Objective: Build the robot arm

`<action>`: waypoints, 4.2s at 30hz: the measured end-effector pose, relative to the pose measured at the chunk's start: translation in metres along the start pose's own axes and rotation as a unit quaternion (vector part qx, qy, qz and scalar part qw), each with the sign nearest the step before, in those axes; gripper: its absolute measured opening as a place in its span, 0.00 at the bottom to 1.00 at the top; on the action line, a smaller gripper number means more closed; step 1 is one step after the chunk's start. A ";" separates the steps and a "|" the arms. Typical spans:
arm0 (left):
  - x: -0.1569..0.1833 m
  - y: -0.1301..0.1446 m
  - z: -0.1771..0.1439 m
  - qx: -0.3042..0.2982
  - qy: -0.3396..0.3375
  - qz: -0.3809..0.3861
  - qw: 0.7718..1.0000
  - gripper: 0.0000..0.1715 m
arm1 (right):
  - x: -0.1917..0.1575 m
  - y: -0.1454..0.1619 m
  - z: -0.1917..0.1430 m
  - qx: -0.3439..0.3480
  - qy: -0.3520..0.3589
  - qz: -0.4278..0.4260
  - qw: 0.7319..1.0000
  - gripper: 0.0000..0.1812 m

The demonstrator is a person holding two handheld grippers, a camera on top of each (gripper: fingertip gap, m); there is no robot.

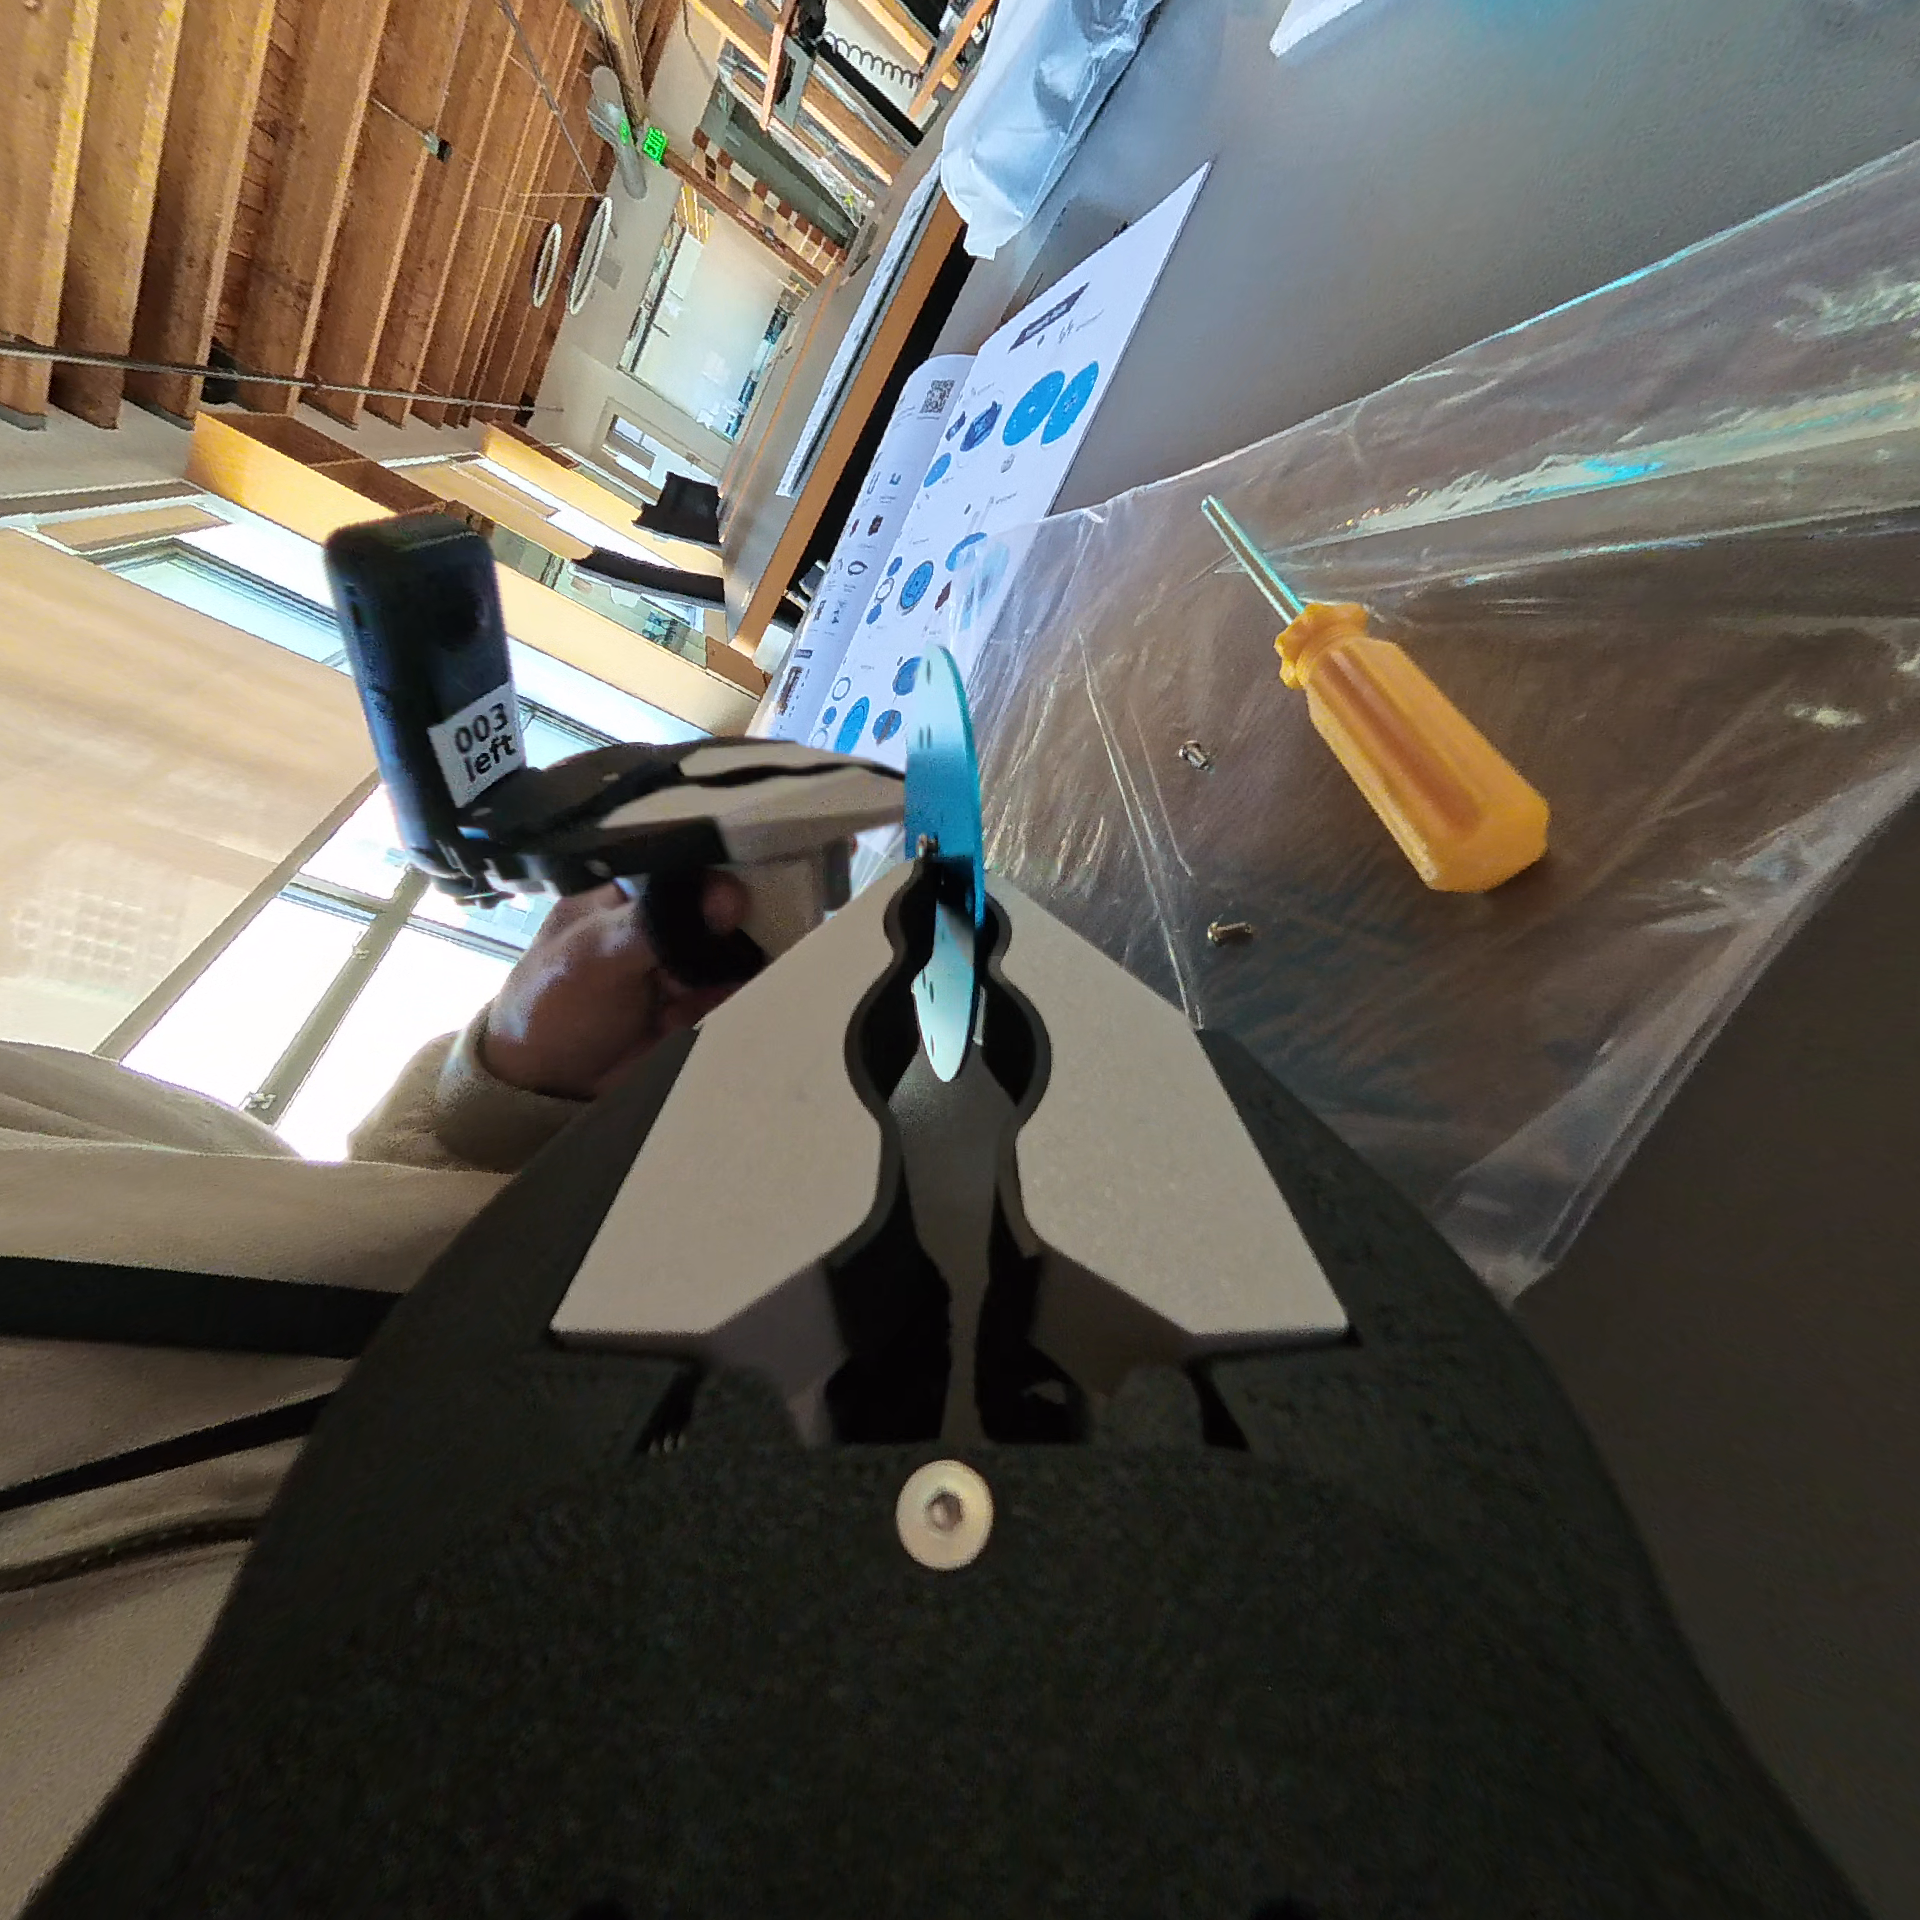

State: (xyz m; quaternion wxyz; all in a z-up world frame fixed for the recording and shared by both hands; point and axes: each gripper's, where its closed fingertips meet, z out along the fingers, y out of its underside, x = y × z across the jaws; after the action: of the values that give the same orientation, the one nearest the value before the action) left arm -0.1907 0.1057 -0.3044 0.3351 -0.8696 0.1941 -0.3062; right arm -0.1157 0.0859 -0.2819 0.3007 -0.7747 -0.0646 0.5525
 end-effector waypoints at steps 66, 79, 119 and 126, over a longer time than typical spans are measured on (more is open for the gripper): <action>0.061 -0.005 0.020 -0.081 0.048 0.666 0.740 0.00 | 0.005 0.001 0.023 -0.035 -0.020 0.086 0.995 0.02; 0.064 -0.004 0.021 -0.081 0.076 0.626 0.772 0.00 | 0.006 0.002 0.023 -0.034 -0.019 0.090 0.995 0.03; 0.060 -0.012 0.019 -0.049 0.111 0.538 0.834 0.00 | 0.004 -0.003 0.022 -0.026 -0.037 0.105 0.993 0.02; 0.055 -0.012 0.020 -0.048 0.102 0.533 0.839 0.00 | 0.005 -0.004 0.022 -0.025 -0.038 0.107 0.993 0.02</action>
State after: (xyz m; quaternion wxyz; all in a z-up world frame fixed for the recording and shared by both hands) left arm -0.1347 0.0934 -0.2857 0.3824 -0.6109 0.6751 -0.1575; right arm -0.1329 0.0995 -0.2883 0.2174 -0.7631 -0.0063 0.6086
